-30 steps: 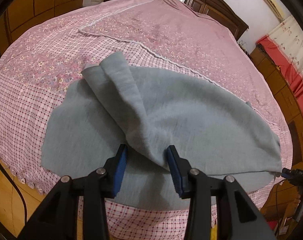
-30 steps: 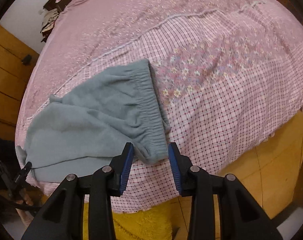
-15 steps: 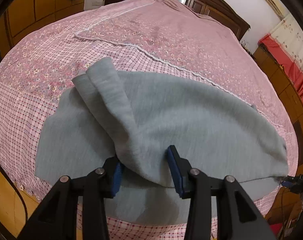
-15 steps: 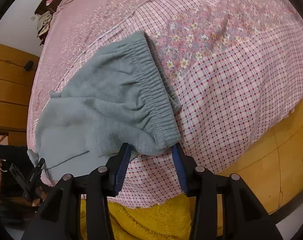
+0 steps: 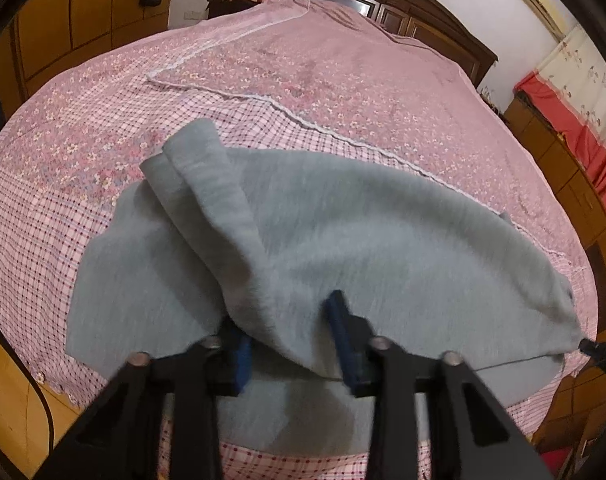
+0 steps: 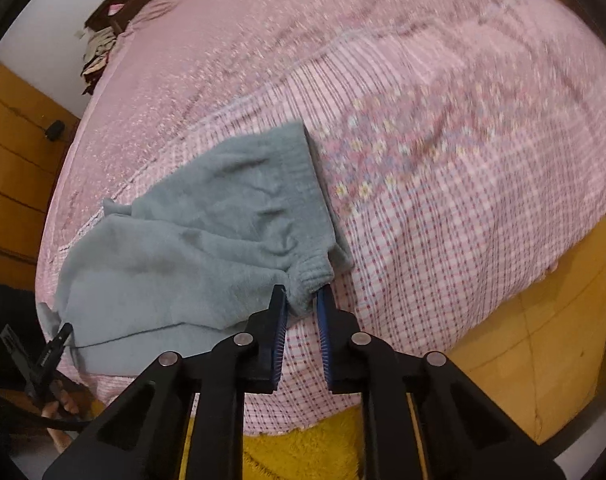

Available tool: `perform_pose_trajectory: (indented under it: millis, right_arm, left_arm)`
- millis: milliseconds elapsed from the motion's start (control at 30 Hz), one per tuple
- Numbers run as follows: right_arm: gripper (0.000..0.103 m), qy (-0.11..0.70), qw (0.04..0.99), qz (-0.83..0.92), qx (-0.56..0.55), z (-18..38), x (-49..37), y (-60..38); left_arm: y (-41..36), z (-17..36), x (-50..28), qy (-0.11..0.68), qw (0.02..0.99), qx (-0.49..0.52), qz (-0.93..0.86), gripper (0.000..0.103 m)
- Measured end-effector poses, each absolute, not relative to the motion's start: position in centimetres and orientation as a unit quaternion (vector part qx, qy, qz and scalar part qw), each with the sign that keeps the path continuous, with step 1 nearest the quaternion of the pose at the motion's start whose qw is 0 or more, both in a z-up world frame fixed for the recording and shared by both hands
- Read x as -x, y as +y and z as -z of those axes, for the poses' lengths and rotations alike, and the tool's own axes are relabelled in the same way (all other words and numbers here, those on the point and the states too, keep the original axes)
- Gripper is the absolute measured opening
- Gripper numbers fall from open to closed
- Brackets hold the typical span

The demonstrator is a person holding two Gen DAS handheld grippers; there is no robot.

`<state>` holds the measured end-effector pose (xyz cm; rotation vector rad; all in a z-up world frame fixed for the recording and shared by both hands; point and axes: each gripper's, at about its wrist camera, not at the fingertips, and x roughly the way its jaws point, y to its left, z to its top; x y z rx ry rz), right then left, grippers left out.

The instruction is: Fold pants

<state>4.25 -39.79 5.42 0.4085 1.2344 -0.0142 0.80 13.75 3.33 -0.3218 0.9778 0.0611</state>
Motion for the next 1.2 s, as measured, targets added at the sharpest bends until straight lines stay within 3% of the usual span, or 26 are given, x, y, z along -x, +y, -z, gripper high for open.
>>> perform_pose_trajectory:
  millis: [33,133,333,500,800,1000,1200]
  right_arm:
    - [0.015,0.569,0.801,0.006,-0.187,-5.8,-4.3,-39.7]
    - [0.015,0.554,0.813,-0.004,-0.178,-7.2,-4.7,-39.6]
    - [0.014,0.489,0.856,-0.04,-0.163,-13.2,-6.3,-39.1]
    - [0.011,0.465,0.871,-0.059,-0.15,-14.9,-5.7,-39.2]
    - [0.011,0.552,0.83,0.007,-0.083,-4.9,-3.7,-40.1]
    - [0.011,0.513,0.858,-0.021,-0.016,-6.7,-1.9,-36.2]
    - [0.014,0.513,0.857,-0.046,0.022,-5.8,-2.8,-32.5]
  left_arm:
    - [13.8,-3.3,-0.8,0.467,0.87,0.154,-0.028,0.016]
    - [14.2,-3.6,-0.6,0.464,0.868,0.175,-0.018,0.007]
    - [15.5,-8.4,1.9,0.402,0.896,0.188,-0.01,0.003]
    - [16.1,-9.1,3.6,0.412,0.897,0.157,-0.013,0.003]
    - [15.2,-3.1,3.7,0.477,0.866,0.146,-0.024,0.004]
    - [15.6,-2.6,3.9,0.475,0.866,0.153,-0.022,0.005]
    - [16.3,-3.5,5.6,0.474,0.867,0.149,-0.033,0.022]
